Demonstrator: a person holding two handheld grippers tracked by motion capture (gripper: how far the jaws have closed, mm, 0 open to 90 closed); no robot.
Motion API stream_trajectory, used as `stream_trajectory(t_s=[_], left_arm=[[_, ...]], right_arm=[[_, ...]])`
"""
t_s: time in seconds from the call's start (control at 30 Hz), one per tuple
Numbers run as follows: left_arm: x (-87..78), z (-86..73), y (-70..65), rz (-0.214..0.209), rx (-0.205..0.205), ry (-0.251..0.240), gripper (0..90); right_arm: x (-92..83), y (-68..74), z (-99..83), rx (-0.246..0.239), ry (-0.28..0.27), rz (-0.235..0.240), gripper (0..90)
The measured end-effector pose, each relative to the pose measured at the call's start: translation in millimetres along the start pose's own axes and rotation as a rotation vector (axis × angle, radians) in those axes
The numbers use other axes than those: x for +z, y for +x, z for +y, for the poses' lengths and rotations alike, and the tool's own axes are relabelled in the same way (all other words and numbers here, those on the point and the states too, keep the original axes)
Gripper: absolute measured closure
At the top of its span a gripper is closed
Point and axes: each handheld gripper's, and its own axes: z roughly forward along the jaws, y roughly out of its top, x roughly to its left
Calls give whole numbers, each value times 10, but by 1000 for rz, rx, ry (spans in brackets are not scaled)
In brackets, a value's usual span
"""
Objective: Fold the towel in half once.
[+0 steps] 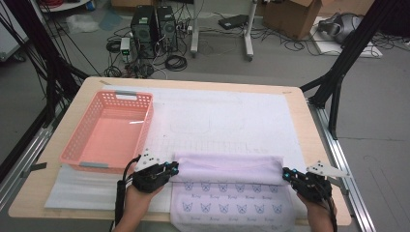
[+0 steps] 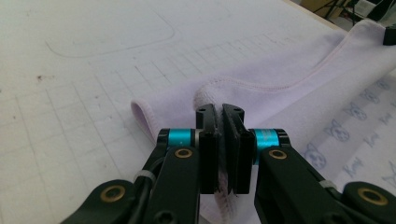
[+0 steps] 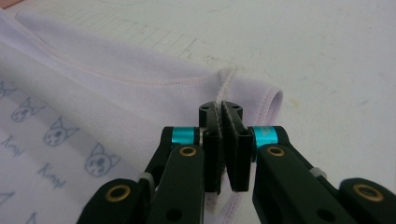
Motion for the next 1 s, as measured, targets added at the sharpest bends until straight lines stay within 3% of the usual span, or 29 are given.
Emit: stream_trajectory(t_s=[0.27,0.6,0.67,0.77,0.83,0.93,1.0], left_arm=[[-111,-149,-106,-4,1,10,838],[-130,-263,-170,-9,4,47,820],[-118,-263,-159,0,3,55,779],[-99,-254,-116,13,-23,57,605],[-98,-240,-81,13,-40,48,527],[-98,-210,-38,17,-45,28,476],[-92,-197,-20,21,-47,20,467]], right_arm=[[-126,75,-127,-1,13,20,863],[-176,87,-287,1,87,38,863],[-181,84,-303,0,97,35,857],[-181,67,-309,16,110,22,742],[-215,47,-288,38,74,15,678],[-286,19,-228,56,-6,3,673],[-291,10,-198,50,-20,-18,690]])
